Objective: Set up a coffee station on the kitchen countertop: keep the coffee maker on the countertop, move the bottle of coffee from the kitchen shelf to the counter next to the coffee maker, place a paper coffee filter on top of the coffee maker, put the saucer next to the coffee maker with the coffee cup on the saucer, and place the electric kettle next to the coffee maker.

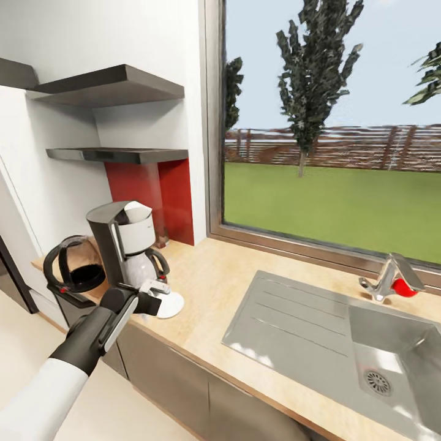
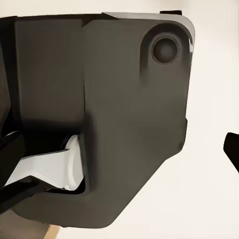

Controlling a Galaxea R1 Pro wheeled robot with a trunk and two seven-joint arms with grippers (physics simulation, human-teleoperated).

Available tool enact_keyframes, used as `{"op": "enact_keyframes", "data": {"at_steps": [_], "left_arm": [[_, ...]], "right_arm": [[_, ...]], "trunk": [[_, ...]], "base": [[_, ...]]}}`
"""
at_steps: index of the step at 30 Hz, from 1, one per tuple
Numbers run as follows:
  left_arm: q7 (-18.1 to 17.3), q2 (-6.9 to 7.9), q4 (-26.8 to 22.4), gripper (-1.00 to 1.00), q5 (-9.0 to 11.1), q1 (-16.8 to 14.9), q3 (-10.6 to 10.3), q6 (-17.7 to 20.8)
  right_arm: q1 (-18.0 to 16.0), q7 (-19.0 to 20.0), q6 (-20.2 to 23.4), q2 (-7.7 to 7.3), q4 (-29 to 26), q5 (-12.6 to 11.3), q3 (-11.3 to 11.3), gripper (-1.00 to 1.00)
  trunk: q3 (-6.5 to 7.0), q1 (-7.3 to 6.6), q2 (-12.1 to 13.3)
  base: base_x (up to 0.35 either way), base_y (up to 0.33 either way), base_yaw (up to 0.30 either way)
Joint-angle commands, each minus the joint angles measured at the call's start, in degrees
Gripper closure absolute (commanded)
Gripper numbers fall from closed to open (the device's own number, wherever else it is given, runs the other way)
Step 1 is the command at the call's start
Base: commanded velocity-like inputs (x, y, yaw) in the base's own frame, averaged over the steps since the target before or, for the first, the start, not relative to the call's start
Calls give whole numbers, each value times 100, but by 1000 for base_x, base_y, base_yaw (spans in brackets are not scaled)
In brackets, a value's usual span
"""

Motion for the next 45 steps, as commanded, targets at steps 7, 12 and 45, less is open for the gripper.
{"op": "enact_keyframes", "data": {"at_steps": [7,12,45], "left_arm": [[40,10,-4,100,50,8,-16,19],[40,9,7,100,49,33,-35,18],[41,2,84,100,43,70,-76,18]], "right_arm": [[1,29,32,-1,5,48,-47,-100],[1,27,24,-1,6,48,-47,-100],[1,27,32,5,15,56,-47,-100]], "trunk": [[-2,5,-4],[-2,5,-4],[-2,5,-4]], "base": [[99,0,0],[105,68,-16],[65,13,-76]]}}
